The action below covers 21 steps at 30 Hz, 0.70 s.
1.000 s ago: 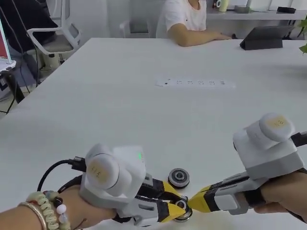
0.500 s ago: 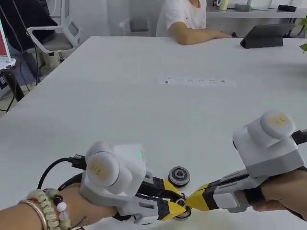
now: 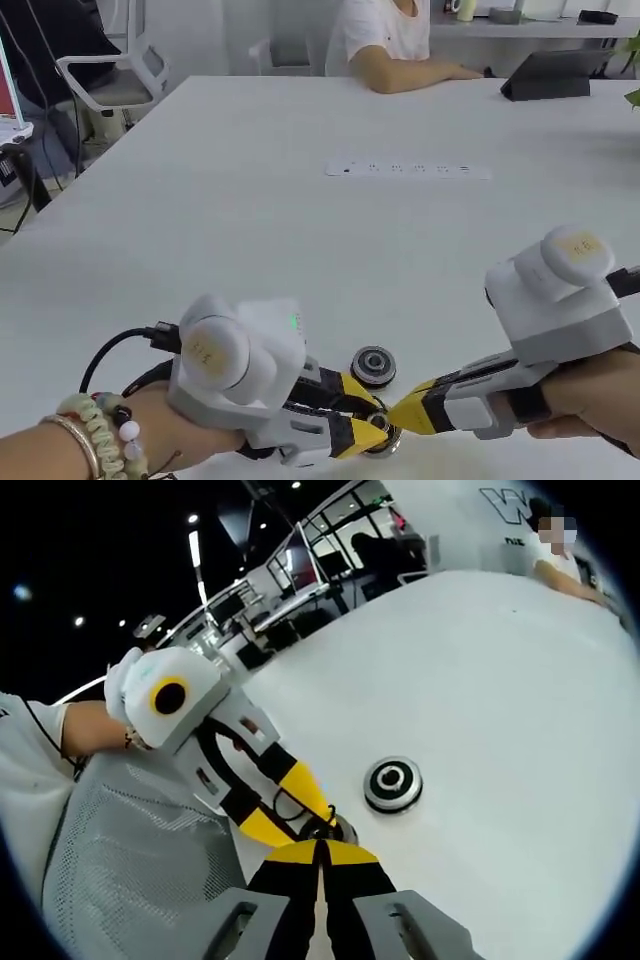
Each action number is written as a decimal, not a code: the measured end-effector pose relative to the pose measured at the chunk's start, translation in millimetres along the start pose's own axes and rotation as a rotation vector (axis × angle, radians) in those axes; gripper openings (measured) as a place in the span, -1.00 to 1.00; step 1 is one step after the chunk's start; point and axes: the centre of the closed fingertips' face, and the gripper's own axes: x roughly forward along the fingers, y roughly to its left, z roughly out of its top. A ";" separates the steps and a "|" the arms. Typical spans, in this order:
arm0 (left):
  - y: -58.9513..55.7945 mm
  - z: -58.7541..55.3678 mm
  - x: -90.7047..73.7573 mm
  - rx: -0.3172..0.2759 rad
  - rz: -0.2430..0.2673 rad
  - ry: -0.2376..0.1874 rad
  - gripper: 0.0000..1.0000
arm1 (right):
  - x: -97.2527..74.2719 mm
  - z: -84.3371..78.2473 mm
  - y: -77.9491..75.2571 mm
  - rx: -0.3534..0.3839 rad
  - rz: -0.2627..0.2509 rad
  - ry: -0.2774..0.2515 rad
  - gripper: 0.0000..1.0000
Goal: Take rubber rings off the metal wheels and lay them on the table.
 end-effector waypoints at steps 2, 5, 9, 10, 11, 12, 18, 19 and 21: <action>0.2 0.0 0.0 -0.005 -0.001 -0.001 -0.85 | -0.4 -2.3 -2.3 0.009 -0.006 0.007 -1.00; 0.3 0.1 0.1 -0.007 0.001 0.000 -0.84 | -1.5 -2.1 -3.7 0.029 -0.012 0.003 -1.00; 0.4 0.4 0.3 0.000 -0.001 0.010 -0.84 | -1.4 -2.6 -4.3 0.040 -0.014 0.004 -1.00; 0.4 0.5 0.3 0.002 -0.003 0.017 -0.84 | -1.4 -2.7 -4.2 0.041 -0.015 0.005 -1.00; 0.3 0.6 0.2 0.001 -0.005 0.025 -0.84 | -1.7 -2.8 -4.1 0.040 -0.016 0.006 -1.00; 0.2 0.4 0.0 0.002 -0.005 0.029 -0.84 | -1.6 -2.9 -4.0 0.040 -0.017 0.006 -1.00; -6.6 8.6 -4.7 0.044 -0.034 0.031 -0.68 | -2.1 -2.1 -3.9 0.042 -0.016 0.004 -1.00; -6.3 11.6 -5.5 0.041 -0.033 0.024 -0.67 | -2.2 -1.9 -3.7 0.042 -0.016 0.003 -1.00; -5.5 19.2 -7.9 0.048 -0.031 0.004 -0.63 | -2.4 -1.7 -3.8 0.044 -0.014 0.001 -1.00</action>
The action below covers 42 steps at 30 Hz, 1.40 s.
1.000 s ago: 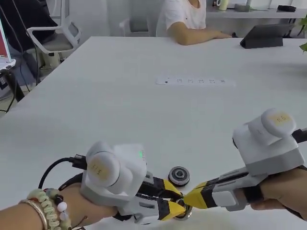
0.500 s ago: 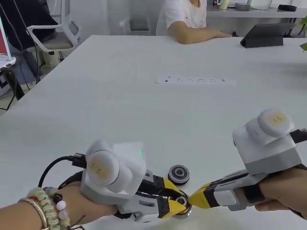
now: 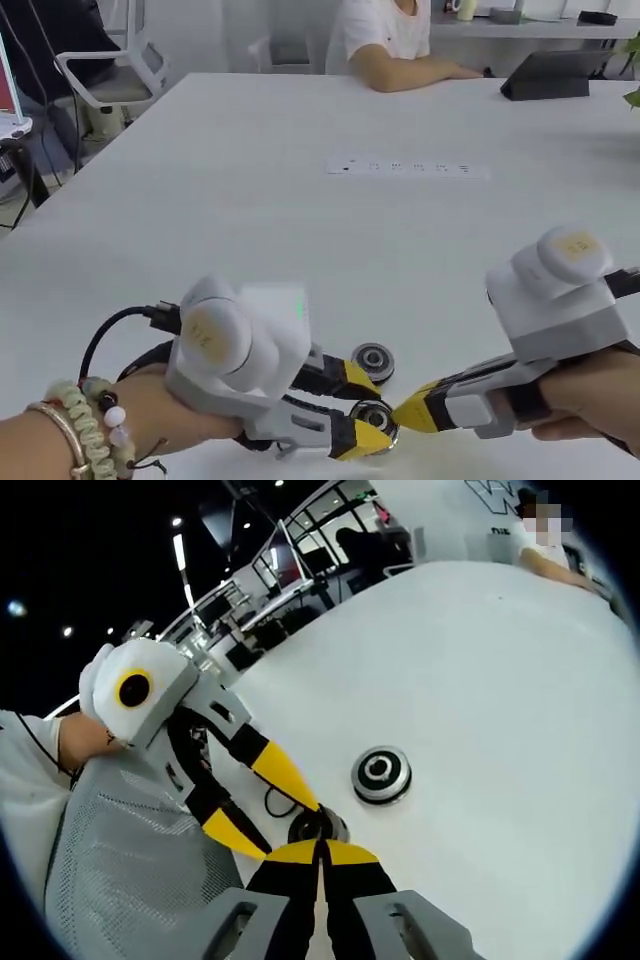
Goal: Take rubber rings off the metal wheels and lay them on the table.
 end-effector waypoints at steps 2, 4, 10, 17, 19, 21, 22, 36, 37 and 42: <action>1.1 7.0 -3.2 0.006 0.004 -0.013 -0.58 | -0.3 0.5 0.1 0.000 0.000 -0.002 -1.00; 1.7 14.7 -6.1 0.003 0.006 -0.035 -0.51 | -0.9 0.8 -0.1 0.001 0.000 -0.005 -1.00; 5.1 37.7 -22.6 -0.002 0.006 -0.077 -0.24 | -3.6 4.2 0.0 0.006 0.004 -0.022 -1.00; 14.0 61.7 -53.5 0.020 0.042 -0.110 0.02 | -5.9 7.4 1.4 0.000 0.007 -0.033 -1.00; 15.6 65.0 -64.8 0.023 0.061 -0.116 0.08 | -7.3 9.2 2.4 -0.001 0.009 -0.040 -1.00; 17.8 66.3 -76.3 0.017 0.084 -0.125 0.10 | -8.3 10.3 2.9 -0.004 0.010 -0.044 -1.00; 18.6 66.3 -81.0 0.010 0.094 -0.129 0.11 | -8.7 10.6 3.5 -0.005 0.009 -0.045 -1.00; 16.2 33.4 -140.5 -0.060 0.267 -0.100 0.36 | -13.3 15.6 8.0 0.001 0.013 -0.071 -1.00; 15.0 30.8 -142.2 -0.066 0.272 -0.097 0.37 | -13.4 15.8 8.3 0.001 0.014 -0.072 -1.00; 9.7 18.2 -148.9 -0.108 0.299 -0.094 0.45 | -14.2 17.6 9.0 -0.002 0.019 -0.076 -1.00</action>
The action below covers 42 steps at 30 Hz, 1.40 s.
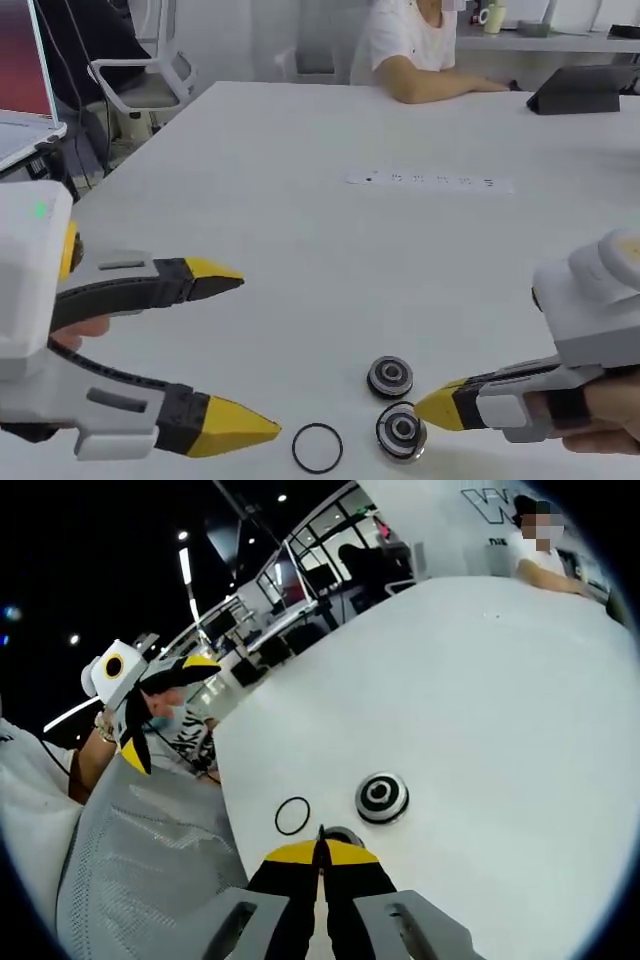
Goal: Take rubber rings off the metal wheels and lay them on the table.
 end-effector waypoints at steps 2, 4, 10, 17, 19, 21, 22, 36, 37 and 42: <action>0.3 -4.5 -1.6 -0.015 0.013 -0.001 0.46 | -0.2 0.6 0.3 0.000 0.002 -0.002 -1.00; -0.7 -10.3 -1.9 -0.034 0.019 0.004 0.45 | 0.0 0.6 0.4 0.006 0.008 -0.003 -1.00; -7.4 -33.0 -1.8 -0.078 0.038 0.045 0.45 | -3.9 7.5 2.0 0.028 0.017 -0.039 -1.00; -14.4 -51.8 -4.4 -0.129 0.030 0.063 0.49 | -3.6 8.9 5.2 0.034 0.023 -0.048 -1.00; -14.8 -53.9 -5.1 -0.139 0.032 0.062 0.51 | -3.4 9.3 6.6 0.032 0.026 -0.049 -1.00; -14.9 -55.2 -5.7 -0.147 0.035 0.059 0.52 | -3.4 9.8 7.8 0.029 0.026 -0.050 -1.00; -14.7 -55.9 -5.9 -0.154 0.038 0.058 0.53 | -3.6 10.2 8.2 0.028 0.027 -0.052 -1.00; -17.1 -62.0 -3.5 -0.186 0.040 0.053 0.56 | -2.8 20.2 23.2 -0.007 0.039 -0.072 -1.00; -17.1 -62.1 -3.4 -0.188 0.040 0.052 0.56 | -2.4 20.5 24.1 -0.011 0.040 -0.072 -1.00; -18.0 -62.8 -3.0 -0.198 0.039 0.049 0.56 | 1.6 21.5 30.6 -0.024 0.055 -0.069 -1.00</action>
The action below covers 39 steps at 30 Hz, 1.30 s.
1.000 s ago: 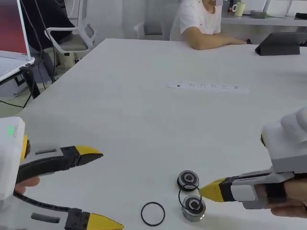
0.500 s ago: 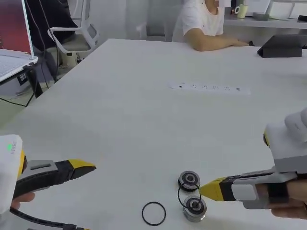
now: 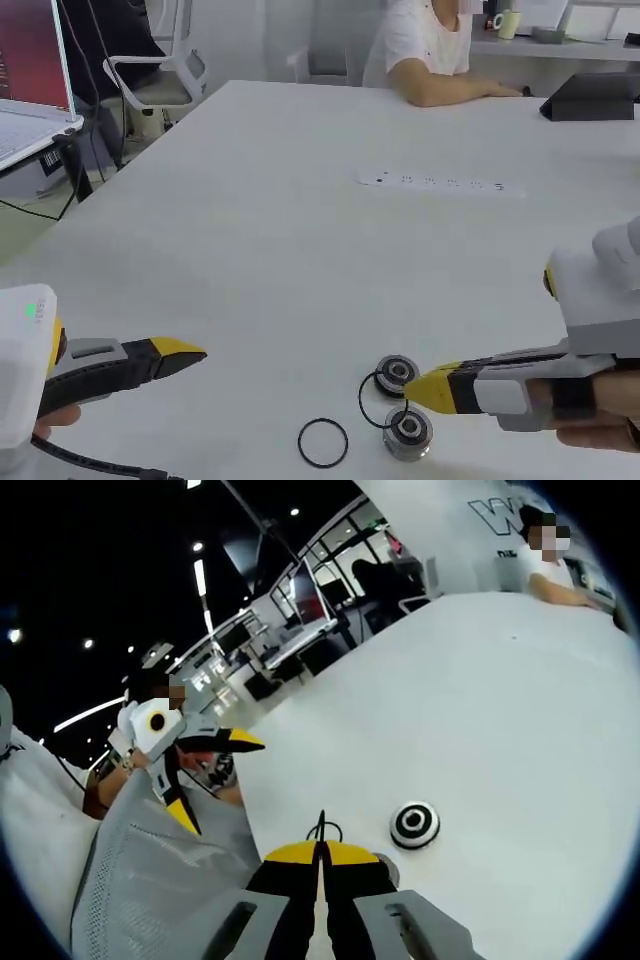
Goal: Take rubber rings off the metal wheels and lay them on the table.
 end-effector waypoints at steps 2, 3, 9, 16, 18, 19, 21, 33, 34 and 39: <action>-0.4 -0.3 0.1 -0.001 -0.002 0.000 0.56 | 2.1 -0.2 2.6 -0.008 0.006 0.004 -1.00; -0.3 -0.3 0.2 -0.001 -0.002 0.000 0.56 | 2.9 -0.3 3.6 -0.010 0.009 0.006 -1.00; -3.6 -0.8 1.4 -0.004 -0.016 0.002 0.59 | 8.3 -1.7 7.8 -0.023 0.025 0.017 -1.00; -7.2 -0.3 3.2 -0.010 -0.034 -0.002 0.71 | 17.3 -5.9 14.8 -0.041 0.042 0.040 -1.00; -7.7 0.0 3.5 -0.014 -0.036 -0.004 0.76 | 19.8 -8.9 16.2 -0.047 0.045 0.052 -1.00; -7.7 0.1 3.6 -0.015 -0.036 -0.004 0.78 | 20.9 -10.4 16.9 -0.049 0.047 0.057 -1.00; -7.9 -0.2 3.9 -0.018 -0.037 -0.002 0.80 | 23.5 -14.3 17.6 -0.054 0.050 0.073 -1.00; -8.2 -0.5 4.4 -0.048 -0.035 -0.008 0.92 | 30.8 -21.3 11.6 -0.068 0.035 0.098 -1.00; -8.2 -0.9 4.6 -0.051 -0.036 -0.008 0.94 | 31.5 -22.6 10.2 -0.073 0.029 0.103 -1.00; -9.0 -0.3 5.2 -0.060 -0.042 -0.014 0.99 | 33.7 -25.0 5.2 -0.088 0.002 0.106 -1.00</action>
